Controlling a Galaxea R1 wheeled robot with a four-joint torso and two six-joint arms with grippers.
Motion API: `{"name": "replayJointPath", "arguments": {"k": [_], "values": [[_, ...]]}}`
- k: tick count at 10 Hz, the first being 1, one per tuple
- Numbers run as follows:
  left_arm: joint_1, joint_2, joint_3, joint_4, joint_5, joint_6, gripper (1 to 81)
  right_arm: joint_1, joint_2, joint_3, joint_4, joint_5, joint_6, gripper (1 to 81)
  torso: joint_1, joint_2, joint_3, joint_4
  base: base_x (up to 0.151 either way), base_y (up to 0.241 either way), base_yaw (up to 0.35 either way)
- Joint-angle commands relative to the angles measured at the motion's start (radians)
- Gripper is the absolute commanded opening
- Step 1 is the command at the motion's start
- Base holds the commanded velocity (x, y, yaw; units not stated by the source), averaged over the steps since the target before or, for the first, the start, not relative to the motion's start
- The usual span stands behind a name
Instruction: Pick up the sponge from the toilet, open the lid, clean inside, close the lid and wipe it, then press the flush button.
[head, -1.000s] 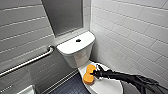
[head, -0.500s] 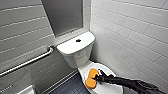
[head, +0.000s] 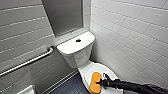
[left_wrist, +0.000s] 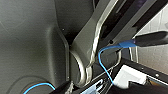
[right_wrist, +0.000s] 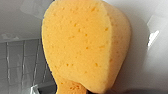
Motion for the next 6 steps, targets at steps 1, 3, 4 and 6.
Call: {"name": "replayJointPath", "arguments": {"k": [1, 3, 4, 6], "values": [[0.014, -0.016, 0.028, -0.005, 0.078, 0.004, 81.1, -0.015, -0.158, 0.134, 0.005, -0.023, 0.001, 1.0, 0.000, 0.000, 0.000, 0.000, 0.000, 0.000, 0.000], [0.014, -0.018, 0.025, -0.003, 0.078, 0.004, 81.1, -0.082, -0.290, 0.240, 0.006, 0.018, -0.001, 1.0, 0.000, 0.000, 0.000, 0.000, 0.000, 0.000, 0.000], [0.014, -0.018, 0.023, -0.002, 0.078, 0.005, 81.1, -0.116, -0.372, 0.318, 0.006, 0.050, 0.001, 1.0, 0.000, 0.000, 0.000, 0.000, 0.000, 0.000, 0.000], [0.014, -0.019, 0.023, 0.000, 0.078, 0.007, 81.1, -0.191, -0.524, 0.452, 0.005, 0.110, 0.001, 1.0, 0.000, 0.000, 0.000, 0.000, 0.000, 0.000, 0.000]]}}
